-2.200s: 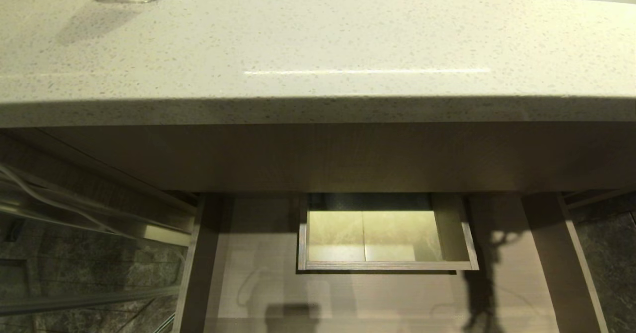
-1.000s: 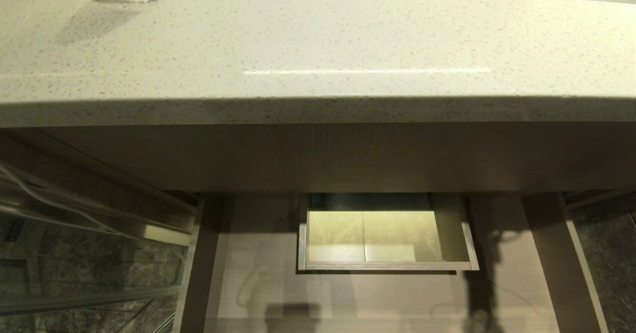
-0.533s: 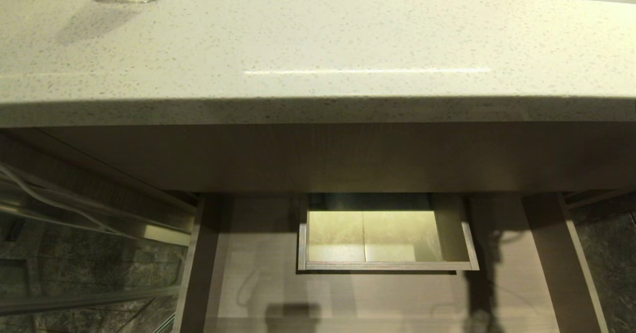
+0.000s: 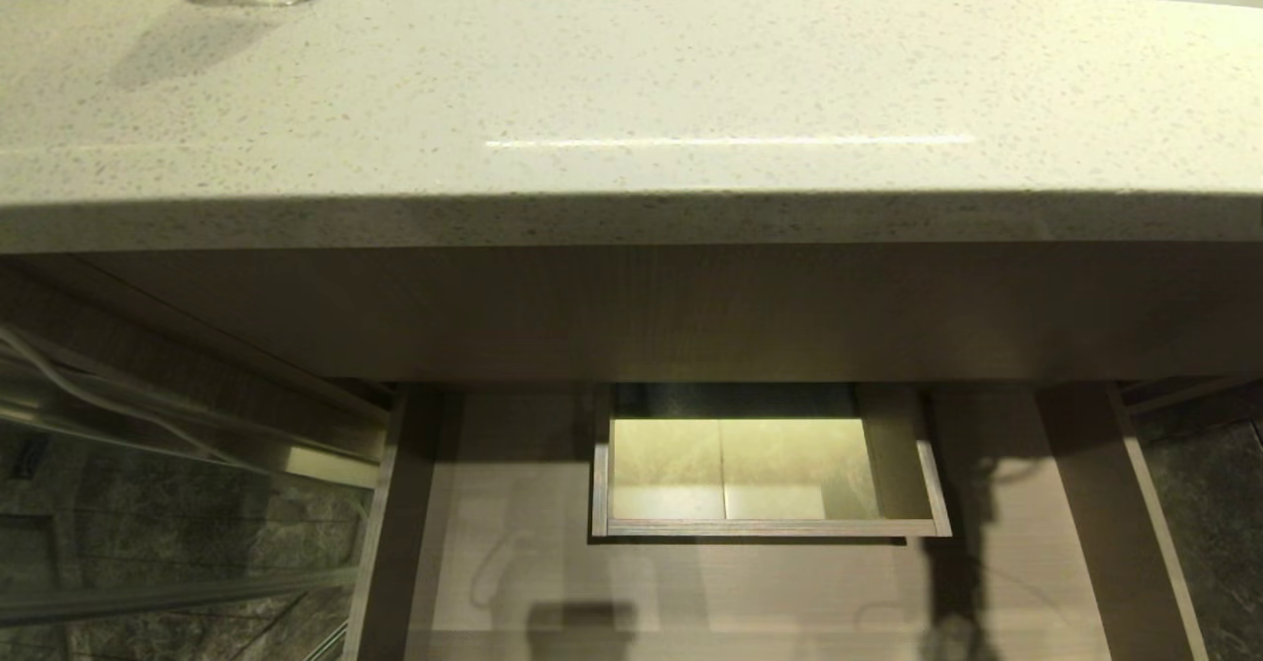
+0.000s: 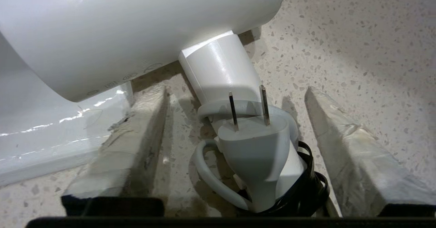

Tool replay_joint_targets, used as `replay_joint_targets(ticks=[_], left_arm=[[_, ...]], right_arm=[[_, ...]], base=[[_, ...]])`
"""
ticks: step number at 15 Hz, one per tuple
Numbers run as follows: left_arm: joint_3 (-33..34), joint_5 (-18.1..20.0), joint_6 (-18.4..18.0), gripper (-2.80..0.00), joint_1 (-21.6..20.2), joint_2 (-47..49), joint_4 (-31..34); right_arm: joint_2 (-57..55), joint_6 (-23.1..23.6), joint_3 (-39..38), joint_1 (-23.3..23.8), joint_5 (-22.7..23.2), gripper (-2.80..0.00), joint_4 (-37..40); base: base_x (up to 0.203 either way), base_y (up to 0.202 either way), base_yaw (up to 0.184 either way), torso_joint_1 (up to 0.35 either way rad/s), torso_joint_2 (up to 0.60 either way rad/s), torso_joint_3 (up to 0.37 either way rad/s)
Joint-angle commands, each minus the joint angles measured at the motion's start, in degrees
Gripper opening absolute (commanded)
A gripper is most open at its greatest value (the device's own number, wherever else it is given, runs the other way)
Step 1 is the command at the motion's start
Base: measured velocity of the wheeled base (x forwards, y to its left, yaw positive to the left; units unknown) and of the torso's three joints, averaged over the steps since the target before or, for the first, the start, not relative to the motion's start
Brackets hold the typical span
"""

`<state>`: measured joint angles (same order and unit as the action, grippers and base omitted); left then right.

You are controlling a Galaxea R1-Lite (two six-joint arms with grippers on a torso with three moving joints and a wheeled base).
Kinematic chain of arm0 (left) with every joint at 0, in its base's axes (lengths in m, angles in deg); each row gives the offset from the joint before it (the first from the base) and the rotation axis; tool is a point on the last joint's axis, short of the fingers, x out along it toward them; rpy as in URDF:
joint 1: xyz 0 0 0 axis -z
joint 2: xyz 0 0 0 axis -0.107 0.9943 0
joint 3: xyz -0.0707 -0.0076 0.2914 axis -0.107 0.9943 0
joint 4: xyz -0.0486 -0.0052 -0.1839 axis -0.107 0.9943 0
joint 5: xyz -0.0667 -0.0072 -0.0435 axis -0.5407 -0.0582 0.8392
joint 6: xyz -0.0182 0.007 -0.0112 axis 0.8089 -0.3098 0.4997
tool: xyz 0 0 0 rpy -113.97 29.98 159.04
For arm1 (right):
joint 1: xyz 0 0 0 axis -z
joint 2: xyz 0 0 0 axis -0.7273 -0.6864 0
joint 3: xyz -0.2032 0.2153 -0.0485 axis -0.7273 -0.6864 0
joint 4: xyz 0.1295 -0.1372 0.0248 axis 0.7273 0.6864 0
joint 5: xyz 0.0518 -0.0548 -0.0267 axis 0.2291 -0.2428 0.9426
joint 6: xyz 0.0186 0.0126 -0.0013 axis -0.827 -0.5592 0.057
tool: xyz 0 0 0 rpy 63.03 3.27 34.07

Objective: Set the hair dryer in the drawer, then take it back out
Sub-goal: Pick up the hairdryer

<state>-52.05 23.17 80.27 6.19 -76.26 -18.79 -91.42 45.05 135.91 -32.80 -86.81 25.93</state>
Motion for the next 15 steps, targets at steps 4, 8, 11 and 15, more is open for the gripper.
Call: replay_joint_targets(ticks=[4, 8, 11, 15], left_arm=[[0.0, 0.0, 0.0, -2.8, 0.0, 0.0, 0.0], [0.0, 0.0, 0.0, -2.8, 0.0, 0.0, 0.0], [0.0, 0.0, 0.0, -2.8, 0.0, 0.0, 0.0], [0.0, 0.0, 0.0, -2.8, 0.0, 0.0, 0.0]], right_arm=[[0.1, 0.3, 0.0, 0.2, -0.6, -2.8, 0.9], [0.2, 0.2, 0.0, 0.3, -0.7, -2.8, 1.0], [1.6, 1.4, 0.3, 0.4, -0.1, -2.8, 0.9], [4.5, 3.7, 0.2, 0.4, 0.1, -2.8, 1.0]], base=[[0.0, 0.0, 0.0, 0.0, 0.0, 0.0], [0.0, 0.0, 0.0, 0.0, 0.0, 0.0], [0.0, 0.0, 0.0, 0.0, 0.0, 0.0], [0.0, 0.0, 0.0, 0.0, 0.0, 0.0]])
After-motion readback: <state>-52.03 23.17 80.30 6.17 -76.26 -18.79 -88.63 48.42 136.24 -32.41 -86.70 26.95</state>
